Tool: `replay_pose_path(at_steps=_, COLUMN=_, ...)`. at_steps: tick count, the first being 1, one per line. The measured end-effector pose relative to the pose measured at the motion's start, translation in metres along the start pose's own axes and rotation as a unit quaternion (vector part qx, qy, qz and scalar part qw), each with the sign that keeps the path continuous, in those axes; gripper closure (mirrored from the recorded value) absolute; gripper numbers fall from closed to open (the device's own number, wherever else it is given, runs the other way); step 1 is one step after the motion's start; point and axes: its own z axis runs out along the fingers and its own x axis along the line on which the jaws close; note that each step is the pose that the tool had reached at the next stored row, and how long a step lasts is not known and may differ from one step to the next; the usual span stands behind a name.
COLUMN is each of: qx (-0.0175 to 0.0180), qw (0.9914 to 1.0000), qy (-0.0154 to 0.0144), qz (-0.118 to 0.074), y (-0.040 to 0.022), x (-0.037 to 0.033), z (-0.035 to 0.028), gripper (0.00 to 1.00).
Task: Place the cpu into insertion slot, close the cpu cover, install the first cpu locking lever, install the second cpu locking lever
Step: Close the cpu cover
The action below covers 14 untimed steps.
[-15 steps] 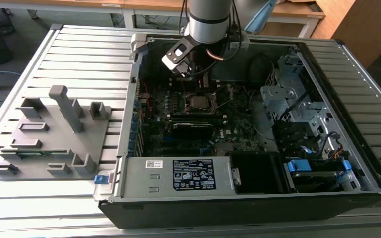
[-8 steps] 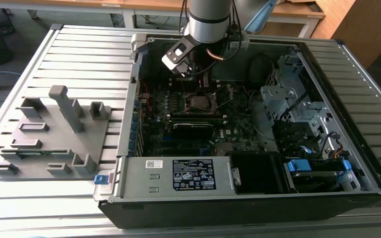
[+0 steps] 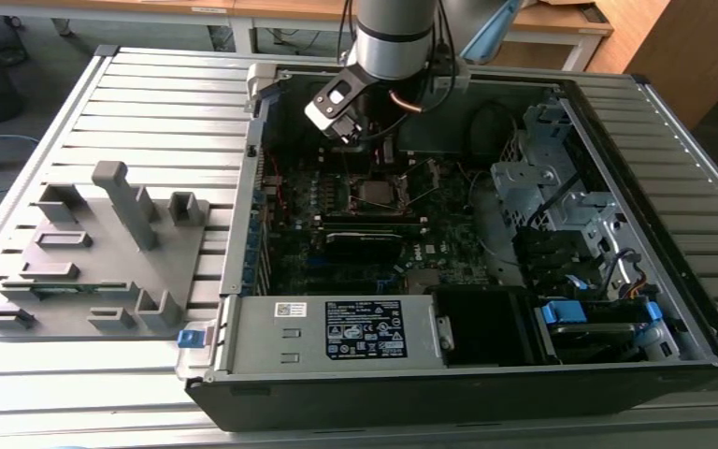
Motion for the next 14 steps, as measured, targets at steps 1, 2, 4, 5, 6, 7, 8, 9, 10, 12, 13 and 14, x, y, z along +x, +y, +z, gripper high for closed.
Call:
replay_pose_path(at_steps=1, qx=0.0, qw=1.0, qy=0.0, qz=0.0, y=0.0, x=0.0, z=-0.0004, gripper=0.89)
replay_pose_path(at_steps=2, qx=0.0, qw=1.0, qy=0.0001, qz=0.0, y=0.0, x=0.0, z=-0.0006, gripper=0.89)
replay_pose_path(at_steps=4, qx=-0.0001, qw=1.0, qy=0.0002, qz=0.0, y=0.0001, x=0.0001, z=-0.0006, gripper=0.89)
replay_pose_path(at_steps=5, qx=-0.0001, qw=1.0, qy=0.0001, qz=0.0, y=0.0001, x=0.0, z=-0.0006, gripper=0.89)
replay_pose_path(at_steps=6, qx=0.0, qw=1.0, qy=0.0, qz=0.0, y=0.0, x=0.0, z=-0.0007, gripper=0.89)
replay_pose_path(at_steps=7, qx=0.0, qw=1.0, qy=0.0, qz=0.0, y=0.0, x=0.0, z=-0.0007, gripper=0.89)
replay_pose_path(at_steps=8, qx=0.0, qw=1.0, qy=0.0, qz=0.0, y=0.0, x=0.0, z=-0.0007, gripper=0.89)
replay_pose_path(at_steps=9, qx=0.0, qw=1.0, qy=0.0001, qz=0.0, y=0.0001, x=0.0, z=-0.0007, gripper=0.89)
replay_pose_path(at_steps=10, qx=0.0001, qw=1.0, qy=-0.0001, qz=0.0, y=0.0, x=0.0, z=-0.0011, gripper=0.89)
replay_pose_path(at_steps=12, qx=0.0, qw=1.0, qy=-0.0001, qz=0.0, y=0.0001, x=0.0, z=-0.0026, gripper=0.89)
replay_pose_path(at_steps=13, qx=0.0, qw=1.0, qy=0.0, qz=0.0, y=0.0002, x=0.0001, z=-0.0036, gripper=0.89)
replay_pose_path(at_steps=14, qx=0.0, qw=1.0, qy=0.0, qz=0.0, y=0.0002, x=0.0001, z=-0.0048, gripper=0.89)
